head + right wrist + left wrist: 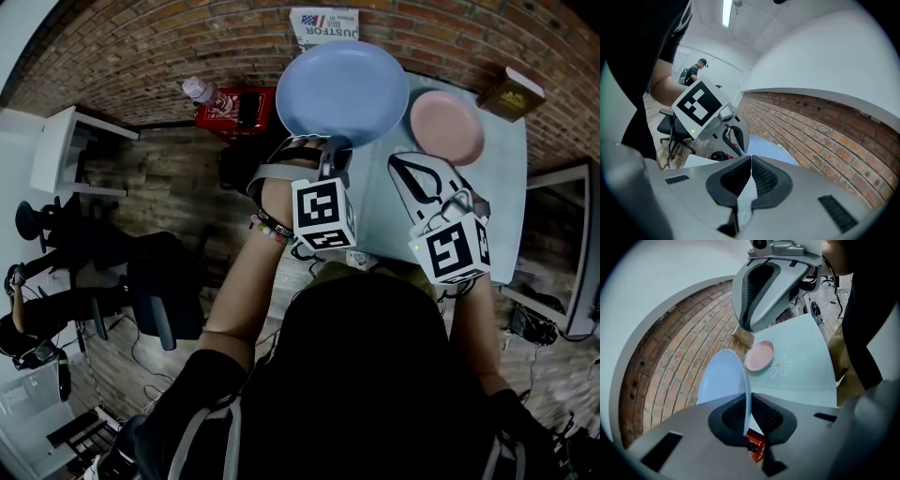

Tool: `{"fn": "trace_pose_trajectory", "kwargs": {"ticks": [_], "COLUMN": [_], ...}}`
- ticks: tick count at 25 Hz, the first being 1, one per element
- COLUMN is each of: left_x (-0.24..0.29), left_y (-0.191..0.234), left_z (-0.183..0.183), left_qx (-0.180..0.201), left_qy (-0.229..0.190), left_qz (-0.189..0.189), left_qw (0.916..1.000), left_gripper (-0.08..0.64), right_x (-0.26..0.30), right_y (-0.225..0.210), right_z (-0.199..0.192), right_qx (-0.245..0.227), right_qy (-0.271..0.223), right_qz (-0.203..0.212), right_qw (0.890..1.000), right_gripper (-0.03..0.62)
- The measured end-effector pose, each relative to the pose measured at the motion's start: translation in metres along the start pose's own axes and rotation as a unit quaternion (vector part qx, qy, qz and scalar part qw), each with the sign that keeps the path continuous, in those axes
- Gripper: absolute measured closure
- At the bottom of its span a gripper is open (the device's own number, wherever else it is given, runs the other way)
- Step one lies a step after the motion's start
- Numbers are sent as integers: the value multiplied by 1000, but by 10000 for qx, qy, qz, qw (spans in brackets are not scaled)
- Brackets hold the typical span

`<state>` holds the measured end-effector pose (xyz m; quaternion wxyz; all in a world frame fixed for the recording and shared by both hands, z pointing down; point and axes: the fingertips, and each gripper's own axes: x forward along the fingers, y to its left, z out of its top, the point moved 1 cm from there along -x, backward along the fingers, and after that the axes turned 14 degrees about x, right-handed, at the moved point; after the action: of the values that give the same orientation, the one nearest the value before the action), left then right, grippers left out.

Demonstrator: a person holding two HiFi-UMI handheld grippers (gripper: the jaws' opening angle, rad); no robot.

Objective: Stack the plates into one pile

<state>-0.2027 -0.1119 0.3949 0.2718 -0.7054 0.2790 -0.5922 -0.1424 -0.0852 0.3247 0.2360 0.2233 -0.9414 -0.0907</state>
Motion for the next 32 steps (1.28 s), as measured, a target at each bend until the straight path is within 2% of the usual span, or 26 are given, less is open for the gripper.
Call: {"fn": "trace_pose_trajectory", "kwargs": {"ticks": [9, 14, 32], "left_x": [0, 8, 58], "left_y": [5, 3, 16], "left_z": [7, 18, 137], "left_qx": [142, 306, 834], "left_qy": [-52, -142, -954], "left_qz": [-3, -116, -295], "left_qw": [9999, 9994, 9915], "left_gripper": [531, 531, 528], "right_x": [-2, -10, -78], "right_y": [-3, -14, -87], "right_z": [-2, -11, -61], "right_qx": [70, 211, 434], "right_qy": [-15, 45, 381], "right_qz": [-42, -200, -924], "right_qw": [10000, 9996, 9940], "right_gripper": [557, 557, 557]}}
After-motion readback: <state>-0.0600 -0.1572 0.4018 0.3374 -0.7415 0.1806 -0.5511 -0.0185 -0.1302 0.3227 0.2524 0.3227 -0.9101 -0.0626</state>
